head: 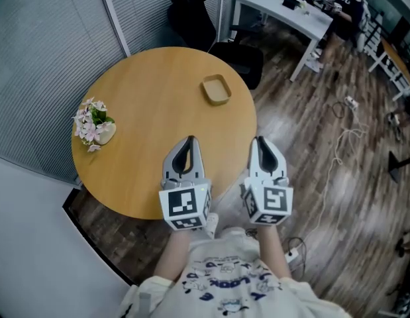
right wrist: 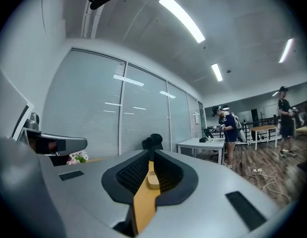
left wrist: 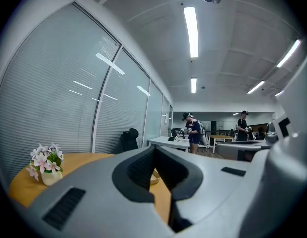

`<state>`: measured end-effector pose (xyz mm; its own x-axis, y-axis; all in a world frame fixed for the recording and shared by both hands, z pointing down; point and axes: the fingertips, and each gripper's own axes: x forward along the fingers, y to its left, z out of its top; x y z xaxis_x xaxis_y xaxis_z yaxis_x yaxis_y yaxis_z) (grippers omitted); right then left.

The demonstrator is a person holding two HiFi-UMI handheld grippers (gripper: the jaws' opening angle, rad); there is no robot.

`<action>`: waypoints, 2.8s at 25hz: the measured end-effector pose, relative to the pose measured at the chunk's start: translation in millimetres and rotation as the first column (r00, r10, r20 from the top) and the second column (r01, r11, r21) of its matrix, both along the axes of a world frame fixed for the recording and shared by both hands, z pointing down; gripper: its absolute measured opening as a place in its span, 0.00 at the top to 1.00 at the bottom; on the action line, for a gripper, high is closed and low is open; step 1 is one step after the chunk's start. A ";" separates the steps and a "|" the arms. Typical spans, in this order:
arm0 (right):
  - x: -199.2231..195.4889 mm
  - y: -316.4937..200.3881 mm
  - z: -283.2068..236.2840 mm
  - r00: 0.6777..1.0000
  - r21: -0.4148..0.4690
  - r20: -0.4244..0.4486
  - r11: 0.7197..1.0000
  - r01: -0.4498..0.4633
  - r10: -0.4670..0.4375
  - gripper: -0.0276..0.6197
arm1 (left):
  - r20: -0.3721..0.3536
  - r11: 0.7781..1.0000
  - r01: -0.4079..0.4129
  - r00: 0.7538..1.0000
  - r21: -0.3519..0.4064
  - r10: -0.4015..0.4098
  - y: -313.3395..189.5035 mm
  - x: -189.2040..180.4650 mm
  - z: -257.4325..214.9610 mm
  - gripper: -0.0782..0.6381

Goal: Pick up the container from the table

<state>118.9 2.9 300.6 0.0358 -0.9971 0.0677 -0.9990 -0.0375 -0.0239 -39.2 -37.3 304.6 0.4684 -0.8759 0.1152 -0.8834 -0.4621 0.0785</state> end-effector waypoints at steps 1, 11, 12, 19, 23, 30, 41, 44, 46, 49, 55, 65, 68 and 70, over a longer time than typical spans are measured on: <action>0.7 -8.6 1.7 1.000 -0.003 -0.002 1.000 -0.002 0.002 0.94 | -0.004 1.000 0.000 1.000 0.000 0.000 -8.7 0.8 1.2 0.89; 26.9 -74.5 21.9 1.000 -0.056 0.009 0.998 0.004 -0.003 0.94 | 0.012 0.999 0.026 1.000 -0.046 -0.026 -67.7 20.9 20.2 0.89; 30.3 -82.4 25.2 1.000 -0.062 0.011 0.998 0.009 -0.008 0.93 | 0.013 0.998 0.031 0.999 -0.052 -0.031 -74.6 24.1 23.0 0.89; 66.0 -150.7 47.7 0.999 -0.103 0.014 0.994 0.044 -0.043 0.93 | 0.028 0.992 0.075 0.997 -0.097 -0.073 -133.3 52.0 44.4 0.89; 85.7 -195.5 59.9 0.997 -0.136 0.017 0.988 0.072 -0.070 0.91 | 0.037 0.987 0.103 0.994 -0.127 -0.099 -171.4 69.1 56.4 0.89; 106.1 -265.7 86.5 0.990 -0.196 0.036 0.971 0.138 -0.134 0.86 | 0.072 0.973 0.157 0.987 -0.170 -0.146 -230.6 89.7 80.0 0.89; 111.3 -339.4 152.5 0.974 -0.315 0.060 0.922 0.225 -0.217 0.84 | 0.137 0.943 0.210 0.974 -0.259 -0.180 -284.2 98.5 145.5 0.89; 110.7 -351.4 170.1 0.972 -0.341 0.070 0.910 0.236 -0.226 0.84 | 0.147 0.931 0.219 0.972 -0.290 -0.183 -293.0 97.4 162.5 0.89; 110.1 -357.2 180.7 0.969 -0.360 0.074 0.900 0.247 -0.236 0.84 | 0.153 0.922 0.228 0.970 -0.312 -0.188 -296.6 96.4 173.1 0.89; 110.0 -365.3 197.4 0.968 -0.388 0.078 0.887 0.250 -0.238 0.83 | 0.160 0.910 0.237 0.968 -0.339 -0.193 -302.3 95.3 188.6 0.89; 106.9 -377.2 228.0 0.962 -0.434 0.094 0.859 0.272 -0.257 0.82 | 0.170 0.891 0.247 0.966 -0.381 -0.195 -309.7 95.4 214.8 0.89; 103.6 -392.1 274.5 0.958 -0.497 0.114 0.820 0.284 -0.262 0.82 | 0.173 0.862 0.243 0.968 -0.445 -0.183 -310.0 97.9 253.0 0.89; 101.4 -394.5 287.5 0.957 -0.513 0.122 0.809 0.288 -0.263 0.82 | 0.177 0.853 0.243 0.968 -0.462 -0.180 -309.0 96.8 262.3 0.89; 100.1 -396.2 296.5 0.957 -0.524 0.129 0.801 0.288 -0.260 0.82 | 0.179 0.846 0.246 0.967 -0.472 -0.181 -308.2 95.0 268.4 0.89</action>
<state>219.0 -393.2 597.1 -0.2505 -0.7718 0.5845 -0.9678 0.2164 -0.1290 55.8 -345.5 573.0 0.2302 -0.7683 0.5973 -0.9730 -0.1923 0.1277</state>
